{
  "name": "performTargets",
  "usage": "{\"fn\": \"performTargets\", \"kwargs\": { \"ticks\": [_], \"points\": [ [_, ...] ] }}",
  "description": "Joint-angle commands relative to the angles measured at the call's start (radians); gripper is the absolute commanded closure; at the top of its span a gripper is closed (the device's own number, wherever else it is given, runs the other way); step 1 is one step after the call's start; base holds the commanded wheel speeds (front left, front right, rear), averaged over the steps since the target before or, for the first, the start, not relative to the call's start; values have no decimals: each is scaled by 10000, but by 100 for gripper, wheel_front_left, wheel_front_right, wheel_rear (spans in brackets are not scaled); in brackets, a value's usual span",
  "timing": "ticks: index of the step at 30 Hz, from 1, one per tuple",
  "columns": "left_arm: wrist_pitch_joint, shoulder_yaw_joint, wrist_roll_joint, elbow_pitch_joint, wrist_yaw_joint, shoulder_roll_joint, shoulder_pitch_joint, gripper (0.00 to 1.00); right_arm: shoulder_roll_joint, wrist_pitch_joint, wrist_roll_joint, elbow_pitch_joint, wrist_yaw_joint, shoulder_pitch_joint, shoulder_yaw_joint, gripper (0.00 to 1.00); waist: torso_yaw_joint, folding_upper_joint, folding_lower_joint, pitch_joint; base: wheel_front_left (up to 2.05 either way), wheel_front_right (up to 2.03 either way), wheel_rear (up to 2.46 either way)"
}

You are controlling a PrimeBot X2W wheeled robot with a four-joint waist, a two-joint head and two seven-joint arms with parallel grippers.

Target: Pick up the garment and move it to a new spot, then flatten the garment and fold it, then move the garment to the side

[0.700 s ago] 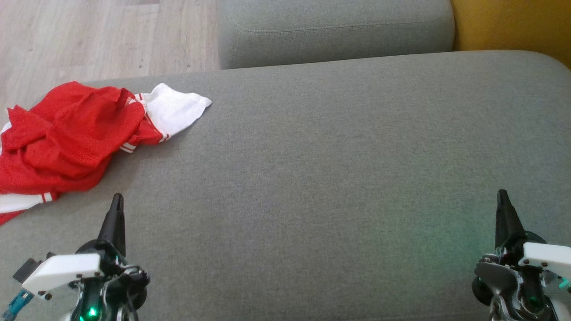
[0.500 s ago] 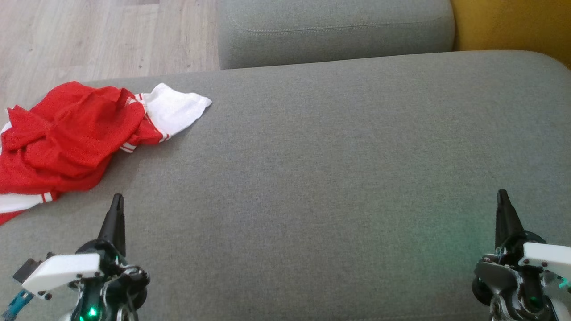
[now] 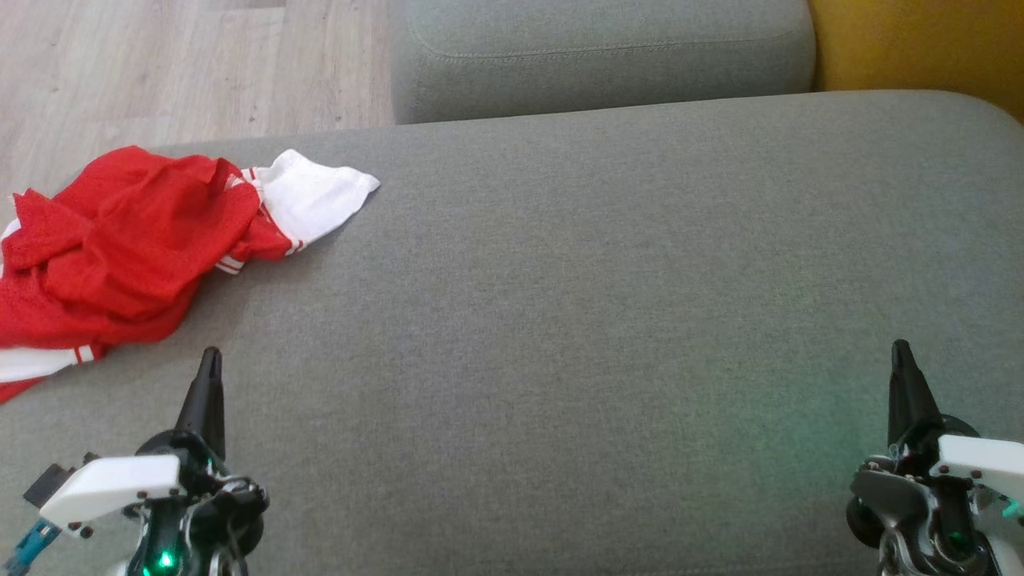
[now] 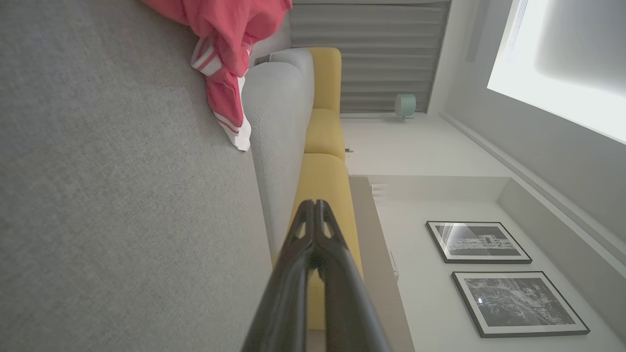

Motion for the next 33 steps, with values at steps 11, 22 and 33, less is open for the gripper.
{"fn": "performTargets", "kwargs": {
  "ticks": [11,22,33],
  "points": [
    [74,350,-40,-296,-67,81,-545,100,-83,54,72,-380,-7,-559,215,100,0,0,0,0,0,0,0],
    [74,350,-40,-296,-67,81,-545,0,-83,54,72,-380,-7,-559,215,0,0,0,0,0,0,0,0],
    [-266,-217,201,-19,58,0,85,0,-5,-251,-268,-43,-1,125,204,0,-6,0,0,-5,0,0,0]
  ]
}}
